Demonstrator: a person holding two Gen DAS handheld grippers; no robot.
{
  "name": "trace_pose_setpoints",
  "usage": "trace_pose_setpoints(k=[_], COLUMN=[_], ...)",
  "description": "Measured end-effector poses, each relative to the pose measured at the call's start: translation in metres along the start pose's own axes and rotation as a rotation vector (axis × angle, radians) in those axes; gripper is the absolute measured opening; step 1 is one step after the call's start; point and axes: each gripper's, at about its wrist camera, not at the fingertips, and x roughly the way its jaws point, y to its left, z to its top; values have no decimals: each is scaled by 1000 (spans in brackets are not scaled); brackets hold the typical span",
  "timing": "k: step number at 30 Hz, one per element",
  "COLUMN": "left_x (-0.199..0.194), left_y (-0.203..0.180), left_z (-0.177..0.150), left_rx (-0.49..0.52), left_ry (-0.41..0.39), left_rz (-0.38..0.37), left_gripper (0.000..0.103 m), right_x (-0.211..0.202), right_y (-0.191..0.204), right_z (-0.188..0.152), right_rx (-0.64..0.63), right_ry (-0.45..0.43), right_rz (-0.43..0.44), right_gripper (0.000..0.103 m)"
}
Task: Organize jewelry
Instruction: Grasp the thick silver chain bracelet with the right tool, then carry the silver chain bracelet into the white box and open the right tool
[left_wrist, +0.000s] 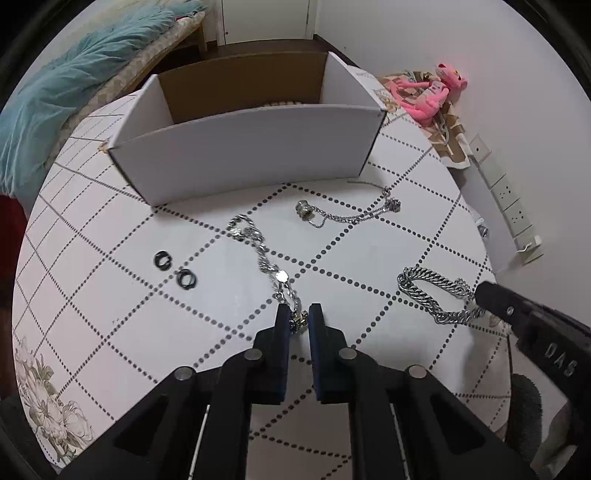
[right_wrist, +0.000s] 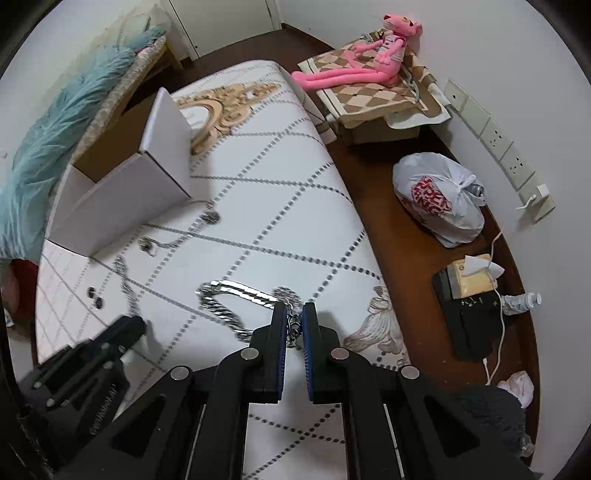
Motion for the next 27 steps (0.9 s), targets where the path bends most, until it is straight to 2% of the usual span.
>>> trace_pose_setpoints(k=[6, 10, 16, 23, 27], left_x=[-29, -57, -89, -103, -93], left_y=[14, 33, 62, 84, 95], left_z=[2, 8, 21, 36, 35], left_rx=[-42, -84, -121, -156, -161], left_ry=[-39, -64, -87, -104, -60], left_rz=[-51, -105, -145, -160, -171], left_gripper=[7, 7, 7, 7, 7], right_x=[-32, -58, -85, -94, -88], right_y=[16, 28, 45, 69, 81], right_z=[16, 28, 45, 54, 51], right_rx=[-22, -49, -80, -101, -130], right_ry=[-43, -80, -121, -109, -93], right_rz=[98, 142, 202, 292, 298], right_gripper=[9, 8, 8, 8, 8])
